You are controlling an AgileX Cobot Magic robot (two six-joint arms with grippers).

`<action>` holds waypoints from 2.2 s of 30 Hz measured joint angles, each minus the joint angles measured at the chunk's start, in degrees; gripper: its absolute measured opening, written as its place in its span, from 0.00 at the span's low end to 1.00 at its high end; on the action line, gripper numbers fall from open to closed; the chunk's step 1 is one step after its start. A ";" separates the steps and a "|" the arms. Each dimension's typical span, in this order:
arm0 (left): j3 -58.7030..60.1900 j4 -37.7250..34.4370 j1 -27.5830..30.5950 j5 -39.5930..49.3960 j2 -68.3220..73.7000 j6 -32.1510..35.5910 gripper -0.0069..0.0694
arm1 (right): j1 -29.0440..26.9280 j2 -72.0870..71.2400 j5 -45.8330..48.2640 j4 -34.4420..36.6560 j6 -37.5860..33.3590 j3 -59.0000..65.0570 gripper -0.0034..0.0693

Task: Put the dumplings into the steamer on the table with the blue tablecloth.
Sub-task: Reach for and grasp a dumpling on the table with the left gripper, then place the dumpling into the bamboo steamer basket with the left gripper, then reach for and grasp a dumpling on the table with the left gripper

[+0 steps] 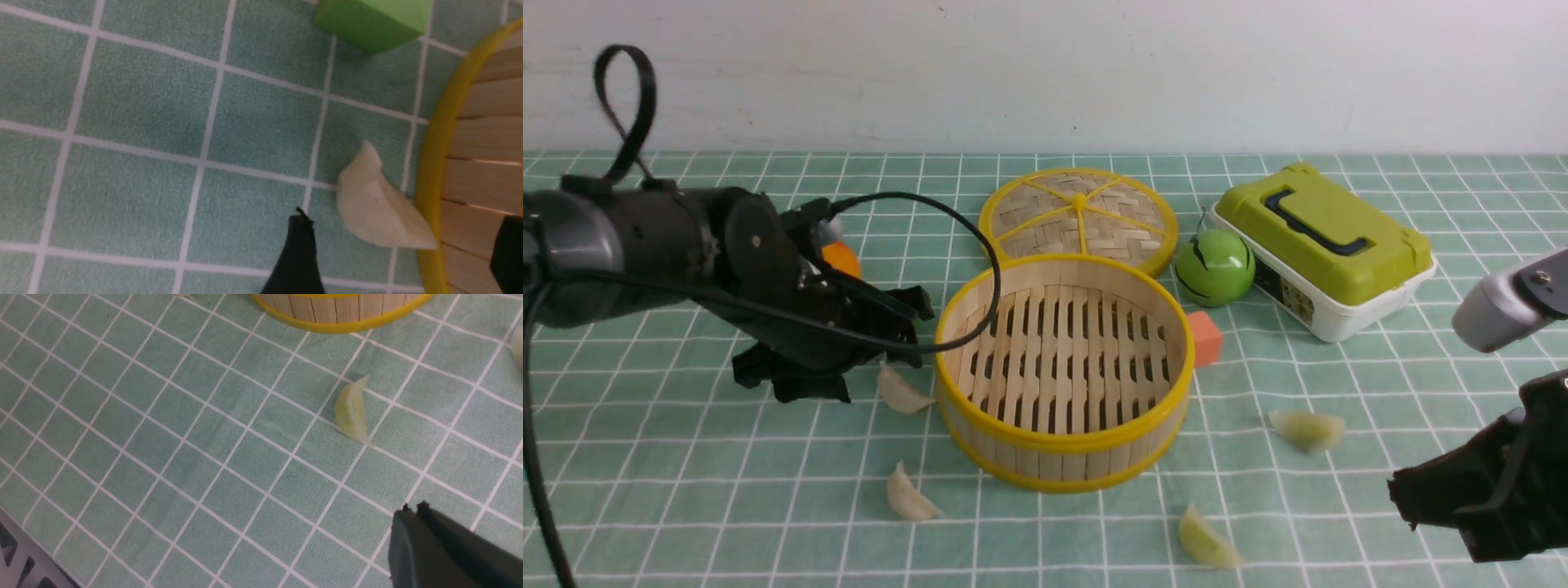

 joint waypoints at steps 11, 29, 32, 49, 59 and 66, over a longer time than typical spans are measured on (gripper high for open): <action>-2.30 -1.06 0.00 -2.60 6.24 -0.06 0.53 | 0.00 0.00 0.00 -0.45 0.00 0.00 0.05; -25.34 6.69 -11.05 8.86 -1.18 4.26 0.33 | 0.00 0.00 -1.45 -0.82 0.00 0.00 0.08; -27.98 6.56 -14.65 7.40 3.91 4.39 0.33 | 0.00 0.00 -1.46 -0.82 0.00 0.00 0.08; -32.12 8.49 -16.01 8.10 14.96 4.39 0.67 | 0.00 0.00 -0.89 -0.82 0.00 0.00 0.10; -31.63 23.61 -16.01 32.65 -5.63 3.98 0.81 | 0.00 0.00 -1.04 -0.62 0.00 0.00 0.10; -7.14 24.67 -12.82 30.10 -19.49 -5.30 0.74 | 0.00 0.00 -1.03 -0.43 0.00 0.00 0.10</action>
